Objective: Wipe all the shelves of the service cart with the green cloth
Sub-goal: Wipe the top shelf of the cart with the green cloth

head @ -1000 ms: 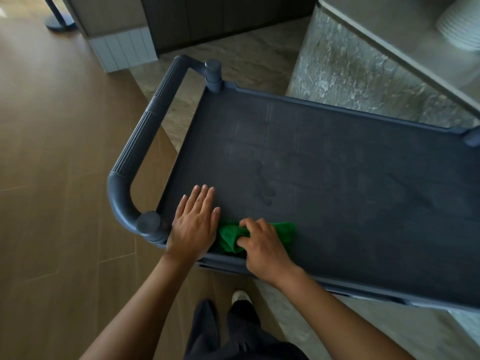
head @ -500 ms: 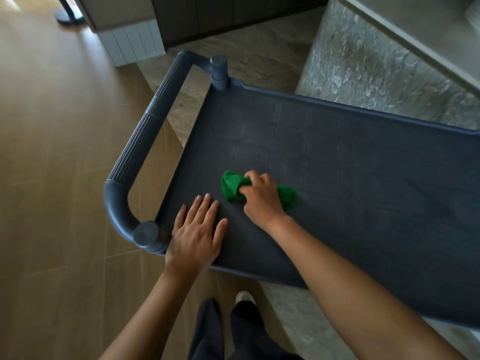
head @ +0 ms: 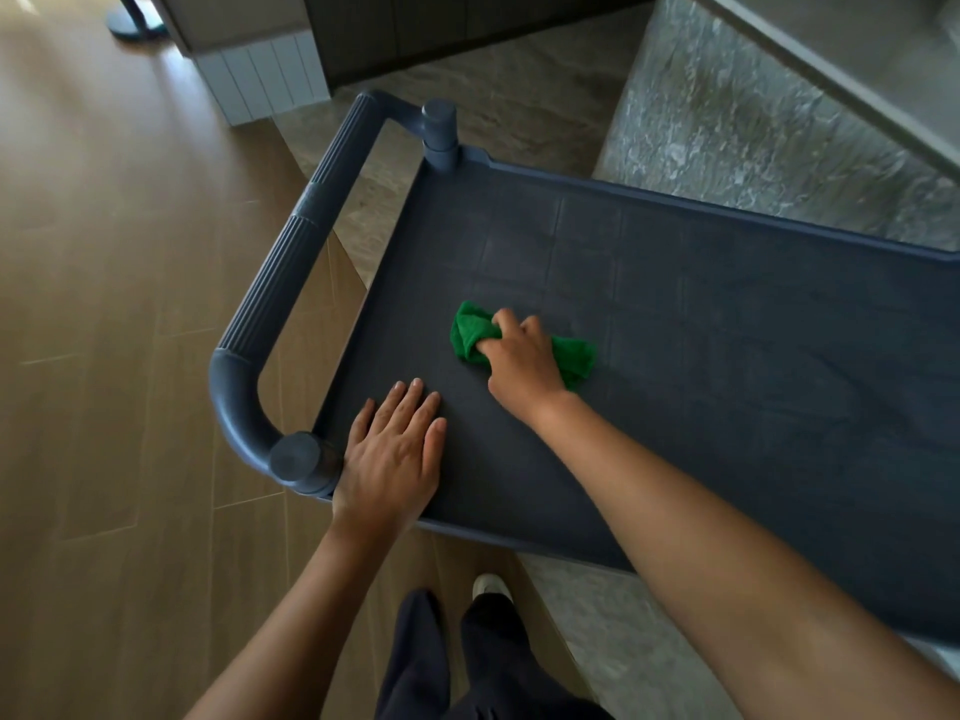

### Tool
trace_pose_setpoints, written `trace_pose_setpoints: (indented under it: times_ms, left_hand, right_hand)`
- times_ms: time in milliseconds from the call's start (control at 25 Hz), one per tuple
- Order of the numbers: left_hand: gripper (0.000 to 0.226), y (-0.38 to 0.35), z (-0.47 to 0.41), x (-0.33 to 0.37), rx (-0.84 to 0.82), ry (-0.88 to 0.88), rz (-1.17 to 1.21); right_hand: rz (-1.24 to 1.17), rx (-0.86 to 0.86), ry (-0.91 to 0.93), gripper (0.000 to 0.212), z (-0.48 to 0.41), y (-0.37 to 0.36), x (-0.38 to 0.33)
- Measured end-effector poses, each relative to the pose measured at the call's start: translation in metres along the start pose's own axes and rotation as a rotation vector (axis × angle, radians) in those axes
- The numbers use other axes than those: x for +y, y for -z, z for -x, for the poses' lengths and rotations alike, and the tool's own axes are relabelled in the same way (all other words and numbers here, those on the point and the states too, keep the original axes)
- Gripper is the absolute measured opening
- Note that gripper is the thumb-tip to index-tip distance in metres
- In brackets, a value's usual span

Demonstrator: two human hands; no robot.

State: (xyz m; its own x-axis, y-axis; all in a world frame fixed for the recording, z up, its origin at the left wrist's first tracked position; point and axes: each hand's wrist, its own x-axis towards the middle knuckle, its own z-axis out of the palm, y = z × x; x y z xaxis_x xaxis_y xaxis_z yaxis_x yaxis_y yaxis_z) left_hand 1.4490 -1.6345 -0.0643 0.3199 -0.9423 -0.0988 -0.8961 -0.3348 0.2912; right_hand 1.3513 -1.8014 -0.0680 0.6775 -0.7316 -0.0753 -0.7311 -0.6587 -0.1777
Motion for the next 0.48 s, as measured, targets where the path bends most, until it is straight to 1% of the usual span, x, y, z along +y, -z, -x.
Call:
trace_pose_setpoints:
  times_ms: [160, 320, 400, 480]
  left_hand:
    - [0.062, 0.0, 0.0, 0.0, 0.036, 0.009, 0.038]
    - [0.062, -0.001, 0.002, -0.002, 0.05, 0.013, 0.067]
    - [0.064, -0.003, 0.002, -0.003, 0.043, 0.004, 0.071]
    - [0.063, -0.005, 0.002, -0.004, 0.036, 0.001, 0.042]
  right_hand:
    - [-0.059, -0.068, 0.104, 0.032, 0.069, -0.003, -0.02]
    - [-0.139, -0.213, 0.223, 0.031, 0.134, 0.0, -0.035]
    - [-0.164, -0.246, 0.241, 0.032, 0.147, 0.001, -0.037]
    - [-0.163, -0.238, 0.227, 0.031, 0.145, 0.0, -0.037]
